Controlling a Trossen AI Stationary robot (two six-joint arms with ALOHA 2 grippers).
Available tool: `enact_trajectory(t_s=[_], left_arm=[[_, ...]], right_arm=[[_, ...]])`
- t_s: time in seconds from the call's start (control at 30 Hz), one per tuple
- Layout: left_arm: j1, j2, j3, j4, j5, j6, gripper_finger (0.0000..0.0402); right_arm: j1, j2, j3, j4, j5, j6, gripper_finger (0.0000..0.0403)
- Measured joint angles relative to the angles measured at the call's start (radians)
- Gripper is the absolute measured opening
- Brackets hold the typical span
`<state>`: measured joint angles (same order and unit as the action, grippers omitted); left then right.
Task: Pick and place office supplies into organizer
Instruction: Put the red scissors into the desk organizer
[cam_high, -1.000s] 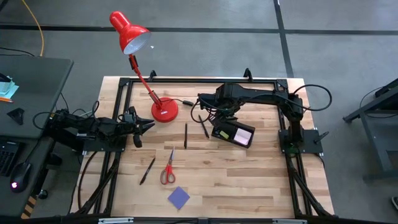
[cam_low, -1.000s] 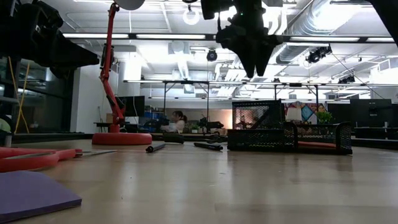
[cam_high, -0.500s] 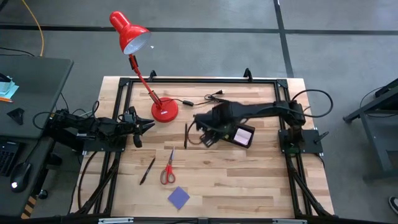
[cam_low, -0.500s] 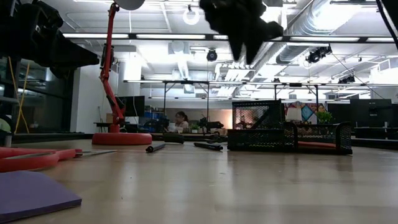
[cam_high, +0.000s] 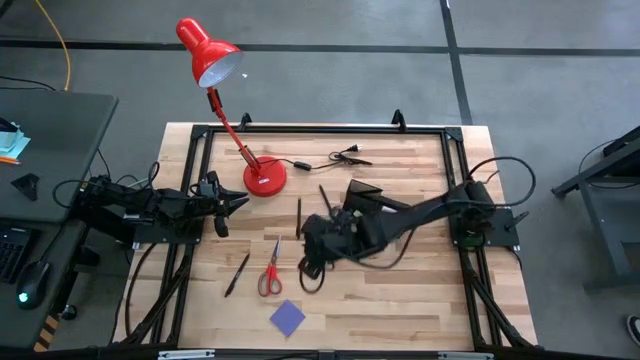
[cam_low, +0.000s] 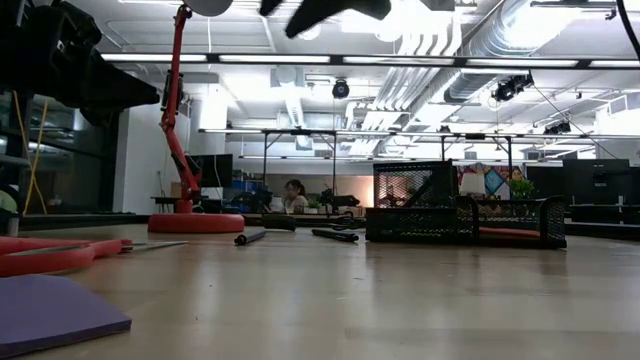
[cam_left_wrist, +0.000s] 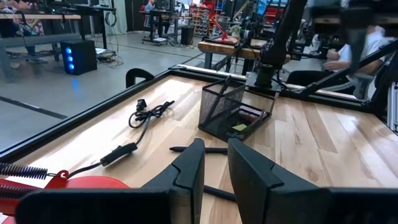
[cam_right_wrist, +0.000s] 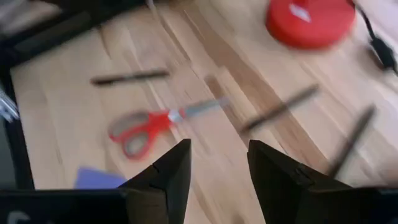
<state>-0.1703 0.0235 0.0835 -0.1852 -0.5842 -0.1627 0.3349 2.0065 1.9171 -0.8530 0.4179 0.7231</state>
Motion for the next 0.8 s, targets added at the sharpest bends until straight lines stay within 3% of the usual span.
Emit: enact_trajectory(t_s=[0.07,0.17,0.27,0.63,0.8], left_arm=[[0.000,0.000,0.000,0.000,0.000,0.000,0.0062],[0.000,-0.001,0.000,-0.005,0.000,0.000,0.0062],[0.000,0.000,0.000,-0.002,0.000,0.000,0.0062],[0.000,0.000,0.000,0.000,0.000,0.000,0.0062],[0.000,0.000,0.000,-0.001,0.000,0.000,0.0062]], right_arm=[[0.020,0.020,0.000,0.056,0.029,-0.006,0.0152],[0.023,0.052,0.000,0.111,-0.033,-0.024,0.0156],[0.016,0.097,0.000,0.142,-0.025,0.010,0.0156],[0.040,0.160,-0.001,-0.046,0.211,0.145,0.0133],[0.060,0.193,-0.002,0.004,0.274,0.157,0.0135]])
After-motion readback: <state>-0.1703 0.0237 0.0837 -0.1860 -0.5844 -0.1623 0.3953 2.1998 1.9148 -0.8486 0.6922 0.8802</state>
